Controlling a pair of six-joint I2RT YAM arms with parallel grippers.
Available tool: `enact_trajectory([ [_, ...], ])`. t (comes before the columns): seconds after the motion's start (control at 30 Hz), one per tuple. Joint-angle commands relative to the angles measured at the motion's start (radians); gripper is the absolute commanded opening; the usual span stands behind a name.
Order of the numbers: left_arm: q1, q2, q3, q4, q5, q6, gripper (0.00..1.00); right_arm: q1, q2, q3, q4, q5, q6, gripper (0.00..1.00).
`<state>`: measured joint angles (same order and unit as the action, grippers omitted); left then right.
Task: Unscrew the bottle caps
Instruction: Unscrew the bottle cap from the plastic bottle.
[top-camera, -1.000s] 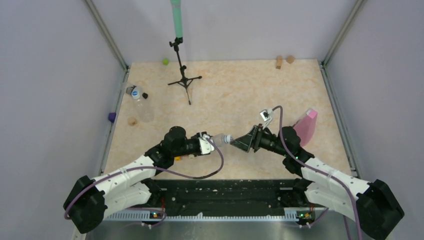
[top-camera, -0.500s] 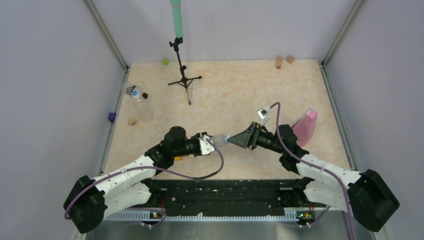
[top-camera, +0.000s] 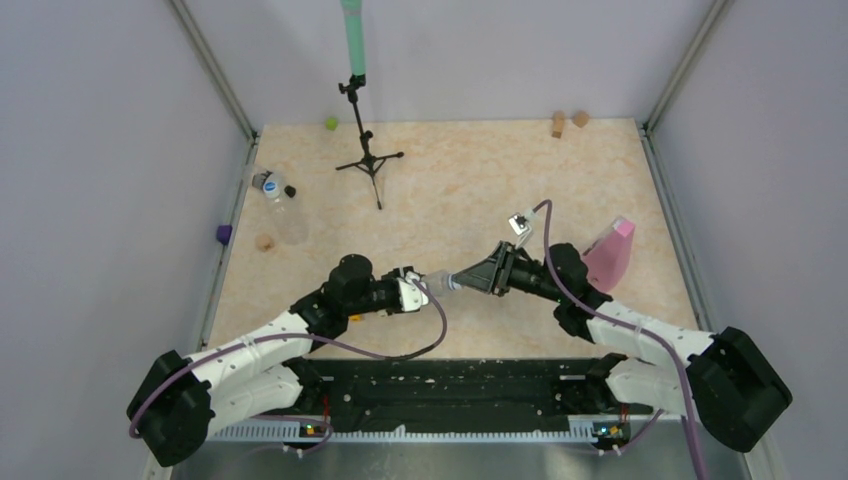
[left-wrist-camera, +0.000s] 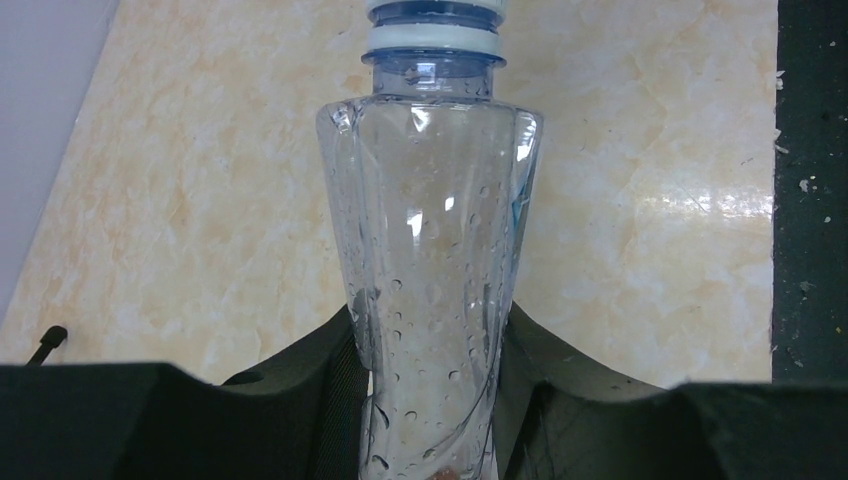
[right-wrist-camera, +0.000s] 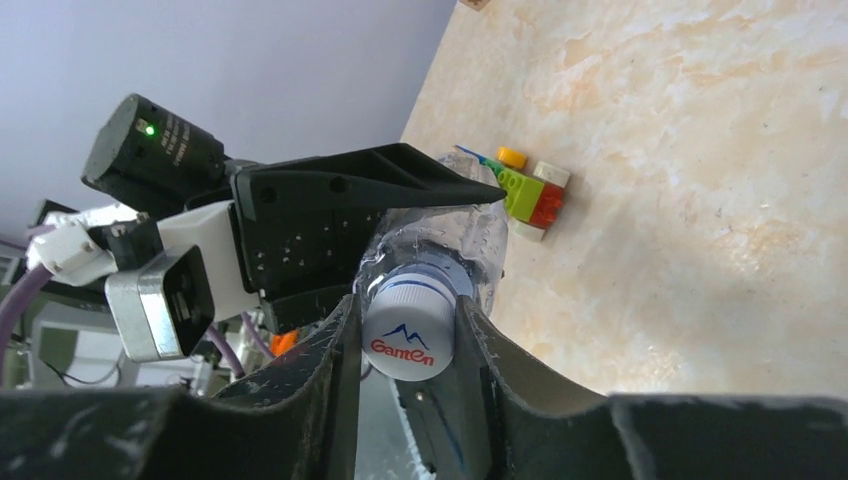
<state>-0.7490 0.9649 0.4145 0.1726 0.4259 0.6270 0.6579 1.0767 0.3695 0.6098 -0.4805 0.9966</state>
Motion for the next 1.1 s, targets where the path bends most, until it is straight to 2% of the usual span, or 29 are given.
enact_trajectory([
  [0.0, -0.004, -0.003, -0.003, 0.054, 0.014, -0.005, 0.02, -0.006, -0.011, 0.046, -0.043, -0.019, -0.095, 0.29],
  [0.3, -0.003, -0.001, 0.010, 0.037, 0.026, -0.038, 0.01, -0.006, -0.025, 0.089, -0.143, -0.141, -0.362, 0.26],
  [0.43, -0.003, -0.004, 0.009, 0.041, 0.037, -0.053, 0.01, -0.006, -0.036, 0.095, -0.189, -0.143, -0.508, 0.25],
  [0.63, -0.003, -0.005, 0.004, 0.068, 0.063, -0.076, 0.01, -0.006, -0.026, 0.082, -0.165, -0.203, -0.695, 0.25],
  [0.77, -0.003, -0.002, 0.006, 0.064, 0.081, -0.075, 0.01, -0.006, 0.015, 0.096, -0.154, -0.205, -0.757, 0.25],
  [0.9, -0.001, -0.017, -0.001, 0.069, 0.103, -0.076, 0.01, -0.006, 0.054, 0.129, -0.138, -0.328, -0.822, 0.24],
  [1.07, -0.001, -0.011, 0.024, 0.040, 0.132, -0.072, 0.01, -0.006, 0.095, 0.162, -0.126, -0.400, -0.873, 0.26],
])
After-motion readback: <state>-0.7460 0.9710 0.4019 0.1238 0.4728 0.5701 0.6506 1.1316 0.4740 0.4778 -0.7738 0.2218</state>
